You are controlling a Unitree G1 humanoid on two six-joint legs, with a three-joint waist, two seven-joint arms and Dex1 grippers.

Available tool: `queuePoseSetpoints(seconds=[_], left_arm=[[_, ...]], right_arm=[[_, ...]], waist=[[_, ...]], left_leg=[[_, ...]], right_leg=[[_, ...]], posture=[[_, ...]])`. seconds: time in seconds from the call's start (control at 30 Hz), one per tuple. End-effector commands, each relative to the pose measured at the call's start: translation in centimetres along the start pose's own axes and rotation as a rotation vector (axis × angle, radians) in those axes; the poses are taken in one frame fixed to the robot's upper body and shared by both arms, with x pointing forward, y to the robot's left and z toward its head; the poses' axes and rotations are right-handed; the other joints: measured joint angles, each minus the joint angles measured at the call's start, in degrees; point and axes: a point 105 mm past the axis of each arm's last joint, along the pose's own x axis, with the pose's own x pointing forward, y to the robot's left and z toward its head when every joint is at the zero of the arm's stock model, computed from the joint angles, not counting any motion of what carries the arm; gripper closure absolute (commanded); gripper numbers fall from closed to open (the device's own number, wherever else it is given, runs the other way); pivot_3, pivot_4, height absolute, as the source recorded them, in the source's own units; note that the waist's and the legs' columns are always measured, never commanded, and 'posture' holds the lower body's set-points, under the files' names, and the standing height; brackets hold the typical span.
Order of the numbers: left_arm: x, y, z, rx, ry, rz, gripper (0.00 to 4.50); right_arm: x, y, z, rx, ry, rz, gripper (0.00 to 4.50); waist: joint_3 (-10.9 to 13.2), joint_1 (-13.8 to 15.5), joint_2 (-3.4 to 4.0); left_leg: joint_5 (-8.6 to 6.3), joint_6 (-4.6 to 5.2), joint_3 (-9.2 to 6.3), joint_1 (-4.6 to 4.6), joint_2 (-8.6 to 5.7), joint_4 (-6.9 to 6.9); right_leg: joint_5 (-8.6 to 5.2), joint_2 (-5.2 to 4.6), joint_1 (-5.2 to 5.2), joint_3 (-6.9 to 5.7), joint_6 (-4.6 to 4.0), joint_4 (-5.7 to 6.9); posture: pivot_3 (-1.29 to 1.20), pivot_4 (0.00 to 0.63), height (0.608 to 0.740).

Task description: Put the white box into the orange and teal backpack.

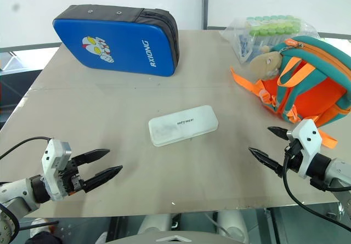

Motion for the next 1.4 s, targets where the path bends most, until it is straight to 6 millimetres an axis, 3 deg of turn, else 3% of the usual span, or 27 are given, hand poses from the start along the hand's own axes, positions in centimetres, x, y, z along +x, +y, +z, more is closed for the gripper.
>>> queuePoseSetpoints(seconds=[0.03,0.43,0.53,0.67,0.7,0.73,0.77,0.9,1.13,1.27,1.4], left_arm=[[0.4,0.4,1.3,0.01,-0.066,0.036,0.08],[2.6,3.7,5.2,-0.13,-0.344,0.337,0.08],[3.5,3.3,5.3,-0.141,-0.349,0.363,1.31],[4.5,2.7,5.4,-0.18,-0.364,0.386,3.32],[4.7,3.1,5.0,-0.193,-0.35,0.443,3.65],[4.9,3.4,4.7,-0.198,-0.337,0.486,4.29],[5.0,3.6,4.6,-0.202,-0.329,0.516,4.46],[5.7,3.6,2.5,-0.204,-0.206,0.591,4.46],[9.3,0.7,0.9,-0.173,-0.036,0.471,4.46],[10.2,1.1,1.2,-0.122,-0.01,0.463,4.46],[11.1,0.8,1.6,-0.005,0.03,0.35,4.46]], right_arm=[[0.3,0.0,1.4,-0.034,-0.055,-0.031,0.0],[4.0,0.0,2.1,0.064,-0.127,-0.137,0.0],[4.9,0.0,1.8,0.067,-0.128,-0.139,1.27],[6.1,0.3,1.2,0.042,-0.115,-0.127,3.26],[6.9,0.0,0.7,0.032,-0.088,-0.144,3.61],[7.4,-0.3,0.3,0.02,-0.067,-0.16,4.25],[7.8,-0.4,0.0,0.012,-0.053,-0.169,4.44],[10.4,-1.8,0.1,-0.048,-0.017,-0.22,4.44],[15.9,-3.1,1.4,-0.133,0.023,-0.189,4.44],[17.5,-1.1,0.3,-0.164,0.106,-0.035,4.44],[16.1,1.9,0.4,-0.162,0.087,0.126,4.44]], waist=[[0.0,0.02,0.0],[-0.04,0.38,-0.05],[-0.04,0.36,-0.07],[-0.05,0.37,-0.07],[-0.04,0.36,-0.06],[-0.05,0.33,-0.07],[-0.05,0.25,-0.07],[-0.05,-0.08,-0.08],[-0.06,-0.88,-0.09],[-0.05,-0.74,-0.07],[-0.05,-0.69,-0.07]], left_leg=[[0.0,0.0,0.0,0.0,0.0,0.0],[0.0,0.01,-0.05,-0.03,-0.07,0.07],[0.0,0.01,-0.05,-0.02,-0.08,0.08],[0.0,0.01,-0.02,-0.03,-0.09,0.08],[0.01,0.01,-0.04,-0.03,-0.1,0.08],[0.01,0.01,-0.04,-0.03,-0.1,0.08],[0.01,0.01,-0.05,0.0,-0.1,0.08],[0.01,0.01,-0.02,0.02,-0.1,0.1],[0.02,0.01,-0.04,0.0,-0.14,0.09],[0.02,0.01,-0.03,-0.06,-0.14,0.07],[0.02,0.01,-0.08,-0.08,-0.14,0.03]], right_leg=[[0.0,0.0,0.0,0.0,0.0,0.0],[0.14,0.08,0.03,0.01,-0.2,0.05],[0.15,0.1,0.04,0.02,-0.21,0.07],[0.16,0.09,0.04,0.05,-0.23,0.06],[0.16,0.1,0.04,0.04,-0.23,0.07],[0.16,0.1,0.04,0.04,-0.23,0.07],[0.16,0.11,0.05,0.04,-0.23,0.08],[0.17,0.17,0.04,0.05,-0.23,0.12],[0.19,0.18,0.04,0.07,-0.26,0.13],[0.19,0.2,0.04,0.01,-0.26,0.13],[0.2,0.18,0.05,-0.06,-0.23,0.12]], posture=[[0.0,0.15,0.74],[0.0,0.15,0.74],[0.0,0.15,0.74],[0.0,0.15,0.74],[0.0,0.15,0.74],[0.0,0.15,0.74],[0.0,0.15,0.74],[0.0,0.15,0.74],[0.0,0.15,0.74],[0.0,0.15,0.74],[0.0,0.15,0.74]])
